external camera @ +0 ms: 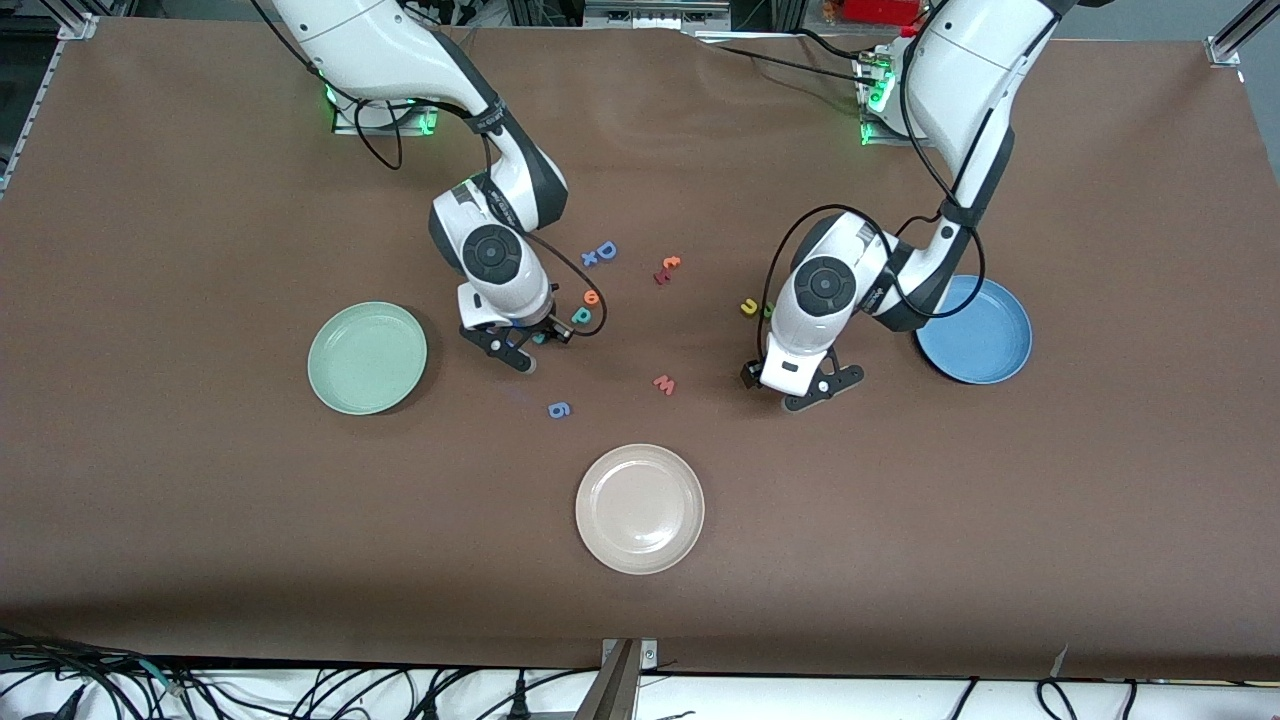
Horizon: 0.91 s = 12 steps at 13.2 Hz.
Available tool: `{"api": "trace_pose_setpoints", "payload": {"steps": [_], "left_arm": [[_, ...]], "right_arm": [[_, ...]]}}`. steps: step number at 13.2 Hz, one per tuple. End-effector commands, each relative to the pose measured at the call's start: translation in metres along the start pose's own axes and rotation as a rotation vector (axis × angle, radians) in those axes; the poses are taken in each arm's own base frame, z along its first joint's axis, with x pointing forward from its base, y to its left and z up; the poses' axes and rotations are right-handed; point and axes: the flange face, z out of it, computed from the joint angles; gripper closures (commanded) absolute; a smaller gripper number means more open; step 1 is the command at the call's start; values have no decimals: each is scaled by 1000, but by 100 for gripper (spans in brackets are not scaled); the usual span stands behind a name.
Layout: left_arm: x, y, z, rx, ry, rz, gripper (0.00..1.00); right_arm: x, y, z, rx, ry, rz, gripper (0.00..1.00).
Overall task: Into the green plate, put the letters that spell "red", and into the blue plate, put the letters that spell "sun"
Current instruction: 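Carry the r to the green plate while the left gripper grasps the 2, then release the r on the green plate while the left gripper lifts the 2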
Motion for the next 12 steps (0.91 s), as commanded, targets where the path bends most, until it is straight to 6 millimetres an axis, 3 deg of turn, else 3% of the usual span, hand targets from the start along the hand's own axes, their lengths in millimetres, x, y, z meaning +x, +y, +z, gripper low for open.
{"api": "trace_pose_setpoints", "payload": {"steps": [1, 5, 9, 10, 12], "left_arm": [[-7, 13, 8, 25, 31, 18, 12], [-11, 12, 16, 94, 126, 162, 14], [-16, 16, 14, 90, 123, 167, 16], [-16, 15, 13, 89, 124, 165, 23], [-16, 15, 15, 87, 115, 150, 33]], "right_arm": [[27, 29, -37, -73, -10, -106, 100], [90, 99, -69, -160, -62, -264, 100], [132, 148, -34, -178, -82, -363, 100], [140, 157, -23, -180, -90, -375, 89], [148, 166, -13, -181, -107, -373, 0]]}}
